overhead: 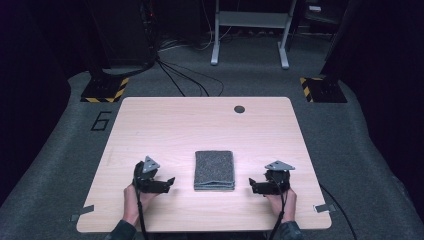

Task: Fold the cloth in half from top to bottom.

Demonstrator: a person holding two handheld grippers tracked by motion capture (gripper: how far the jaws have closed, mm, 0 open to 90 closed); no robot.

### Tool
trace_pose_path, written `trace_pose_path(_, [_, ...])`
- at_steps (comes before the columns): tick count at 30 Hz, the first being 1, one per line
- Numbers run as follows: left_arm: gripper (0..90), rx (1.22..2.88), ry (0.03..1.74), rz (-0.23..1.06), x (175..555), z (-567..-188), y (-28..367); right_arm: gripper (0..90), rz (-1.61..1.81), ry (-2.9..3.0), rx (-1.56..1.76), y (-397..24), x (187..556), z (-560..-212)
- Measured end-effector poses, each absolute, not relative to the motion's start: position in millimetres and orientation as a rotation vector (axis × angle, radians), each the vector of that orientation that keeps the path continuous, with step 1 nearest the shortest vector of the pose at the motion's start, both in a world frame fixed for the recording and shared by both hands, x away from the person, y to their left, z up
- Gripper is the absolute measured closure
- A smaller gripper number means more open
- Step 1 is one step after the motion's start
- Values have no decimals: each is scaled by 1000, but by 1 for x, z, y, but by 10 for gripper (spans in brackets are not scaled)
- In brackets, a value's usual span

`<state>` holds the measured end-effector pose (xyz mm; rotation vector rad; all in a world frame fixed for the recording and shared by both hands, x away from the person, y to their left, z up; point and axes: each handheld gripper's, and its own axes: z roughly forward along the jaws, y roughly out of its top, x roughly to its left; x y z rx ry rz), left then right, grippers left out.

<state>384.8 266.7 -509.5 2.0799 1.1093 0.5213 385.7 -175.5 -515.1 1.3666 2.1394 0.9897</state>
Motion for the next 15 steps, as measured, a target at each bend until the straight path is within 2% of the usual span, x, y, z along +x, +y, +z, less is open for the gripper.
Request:
trace_pose_path(1, [83,2057,1161,530,381,-514,281,25,981,2131,1374,-181,384,-516])
trace_pose_path(7, [74,2026,1251,552,374,-519,311,30,916,2059,1465,-216,374,-522])
trace_pose_path(15, [67,2005,1315,567,373,-527,327,36,867,2026,1471,-228,369,-529])
